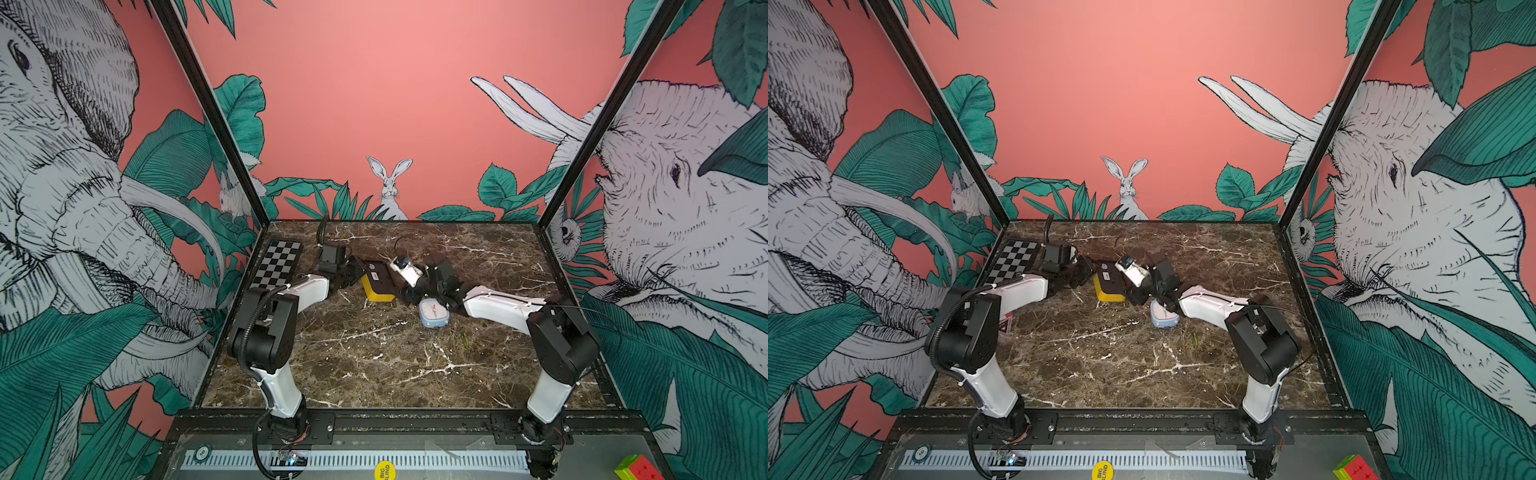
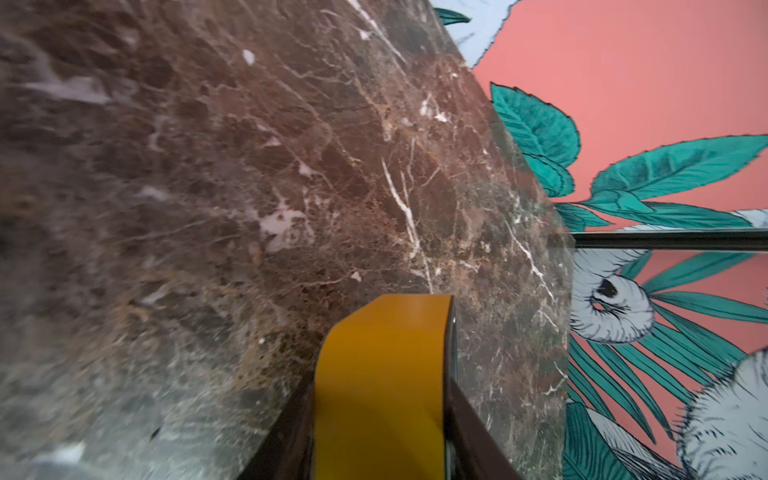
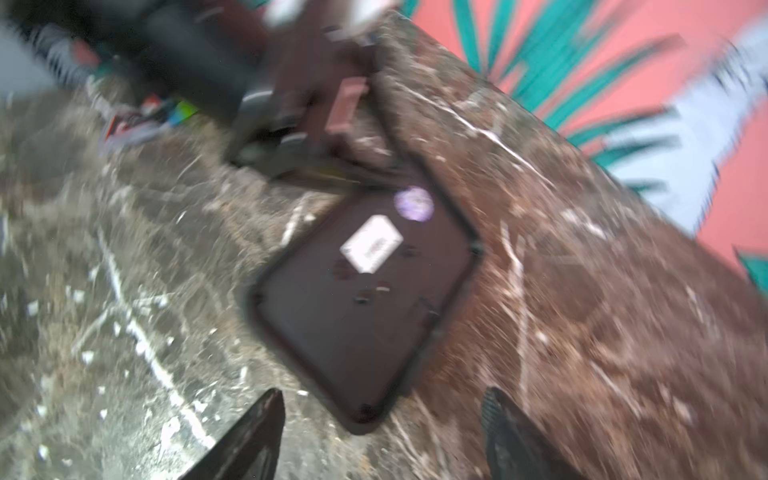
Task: Insert the battery into the alarm
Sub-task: Adjust the alarm at the center of the board.
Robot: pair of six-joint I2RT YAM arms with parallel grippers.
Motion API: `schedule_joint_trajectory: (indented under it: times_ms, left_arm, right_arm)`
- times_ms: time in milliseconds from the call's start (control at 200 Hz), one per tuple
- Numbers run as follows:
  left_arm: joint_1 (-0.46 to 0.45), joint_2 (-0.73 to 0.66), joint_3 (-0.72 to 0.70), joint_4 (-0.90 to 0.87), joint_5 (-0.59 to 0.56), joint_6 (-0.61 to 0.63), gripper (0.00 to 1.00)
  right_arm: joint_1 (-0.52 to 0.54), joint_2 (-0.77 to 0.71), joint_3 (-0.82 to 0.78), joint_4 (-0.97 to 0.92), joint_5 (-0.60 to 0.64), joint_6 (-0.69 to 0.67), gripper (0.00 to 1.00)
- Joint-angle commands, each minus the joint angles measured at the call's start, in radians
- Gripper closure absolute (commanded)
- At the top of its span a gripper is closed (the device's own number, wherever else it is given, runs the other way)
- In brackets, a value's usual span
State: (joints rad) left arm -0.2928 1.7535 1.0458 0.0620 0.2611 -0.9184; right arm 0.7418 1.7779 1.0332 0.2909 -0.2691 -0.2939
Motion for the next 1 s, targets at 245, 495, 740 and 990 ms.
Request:
schedule_joint_trajectory:
  times_ms: [245, 495, 740, 990]
  left_arm:
    - [-0.032, -0.077, 0.084, -0.22, -0.082, -0.03, 0.78]
    - [-0.037, -0.101, 0.071, -0.257, -0.111, -0.058, 0.79]
    - [-0.037, -0.107, 0.053, -0.242, -0.119, -0.13, 0.73]
    - [-0.037, -0.196, -0.002, -0.216, -0.217, -0.11, 0.4]
  right_arm:
    - [0.142, 0.155, -0.061, 0.35, 0.331, -0.303, 0.19]
    - [0.167, 0.215, -0.054, 0.531, 0.447, -0.282, 0.33]
    - [0.179, 0.219, -0.05, 0.583, 0.441, -0.224, 0.54]
    - [0.178, 0.196, -0.046, 0.596, 0.448, -0.159, 0.7]
